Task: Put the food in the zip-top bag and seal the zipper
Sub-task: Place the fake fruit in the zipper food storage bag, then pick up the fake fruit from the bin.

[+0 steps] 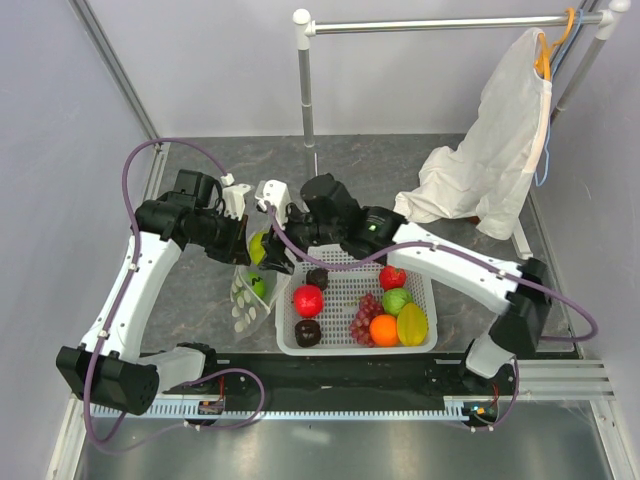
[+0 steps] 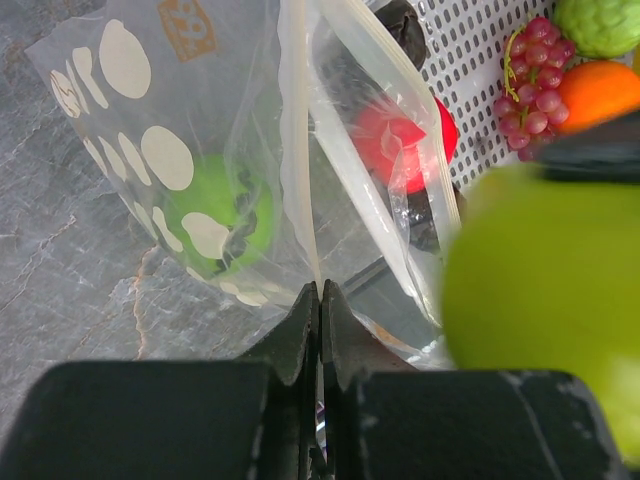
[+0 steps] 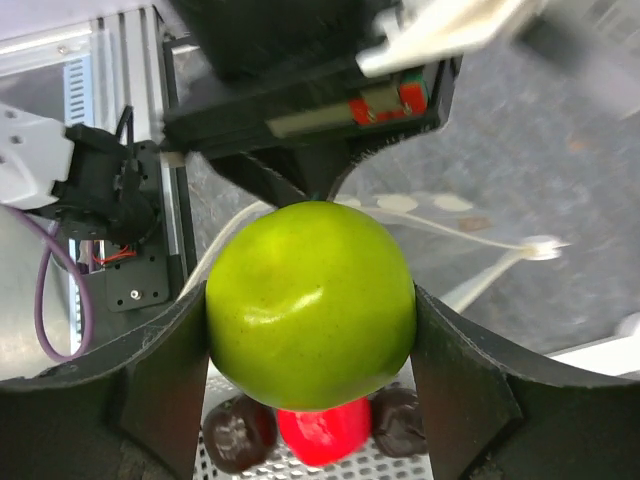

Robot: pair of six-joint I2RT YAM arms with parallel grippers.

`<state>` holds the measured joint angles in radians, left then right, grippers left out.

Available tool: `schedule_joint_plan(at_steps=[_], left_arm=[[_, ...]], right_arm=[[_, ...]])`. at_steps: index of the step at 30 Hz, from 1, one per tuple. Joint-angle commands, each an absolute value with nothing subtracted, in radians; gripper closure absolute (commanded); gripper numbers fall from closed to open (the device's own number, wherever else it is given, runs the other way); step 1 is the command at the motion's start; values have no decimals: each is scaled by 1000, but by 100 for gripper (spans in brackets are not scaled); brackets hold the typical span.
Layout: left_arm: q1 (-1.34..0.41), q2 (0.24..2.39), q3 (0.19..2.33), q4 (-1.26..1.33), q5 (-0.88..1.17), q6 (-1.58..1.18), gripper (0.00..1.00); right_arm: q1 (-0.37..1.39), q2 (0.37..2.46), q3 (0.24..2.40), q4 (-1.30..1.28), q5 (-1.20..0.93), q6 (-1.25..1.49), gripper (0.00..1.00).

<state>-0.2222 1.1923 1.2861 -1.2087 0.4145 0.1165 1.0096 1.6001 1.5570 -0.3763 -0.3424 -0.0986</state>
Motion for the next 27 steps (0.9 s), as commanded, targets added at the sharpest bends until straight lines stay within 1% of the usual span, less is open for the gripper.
schedule_joint_plan(at_steps=[1, 4, 5, 7, 8, 9, 10, 15, 18, 21, 22, 23, 25, 27], left_arm=[[-227, 1181, 1290, -1189, 442, 104, 98], [-226, 1181, 1290, -1190, 446, 103, 98], [-227, 1181, 1290, -1189, 446, 103, 98], [-227, 1183, 1290, -1189, 448, 101, 98], [-226, 1183, 1290, -1190, 443, 104, 98], [-227, 1181, 1290, -1190, 442, 104, 98], [-227, 1180, 1292, -1190, 440, 103, 98], [-226, 1180, 1290, -1190, 440, 104, 98], [-226, 1181, 1295, -1190, 442, 103, 98], [-227, 1186, 1296, -1192, 443, 103, 98], [-227, 1186, 1296, -1193, 442, 104, 98], [-227, 1186, 1296, -1193, 442, 104, 98], [-226, 1184, 1298, -1193, 439, 104, 98], [-225, 1186, 1298, -1192, 442, 103, 98]], right_arm=[[1008, 1690, 1574, -292, -336, 35, 68], [1005, 1706, 1537, -229, -319, 74, 65], [1005, 1707, 1519, -191, -325, 89, 57], [1006, 1709, 1505, -158, -342, 132, 33], [1005, 1710, 1514, -163, -357, 140, 16], [1005, 1710, 1523, -176, -357, 143, 8], [1005, 1703, 1540, -196, -351, 143, 3], [986, 1614, 1555, -366, -351, 68, 2], [944, 1508, 1536, -491, -328, 8, 2], [890, 1442, 1519, -651, -311, -133, 2], [882, 1430, 1519, -769, -311, -191, 2], [877, 1419, 1519, -832, -302, -318, 2], [873, 1382, 1491, -991, -247, -402, 2], [873, 1346, 1445, -1092, -206, -498, 2]])
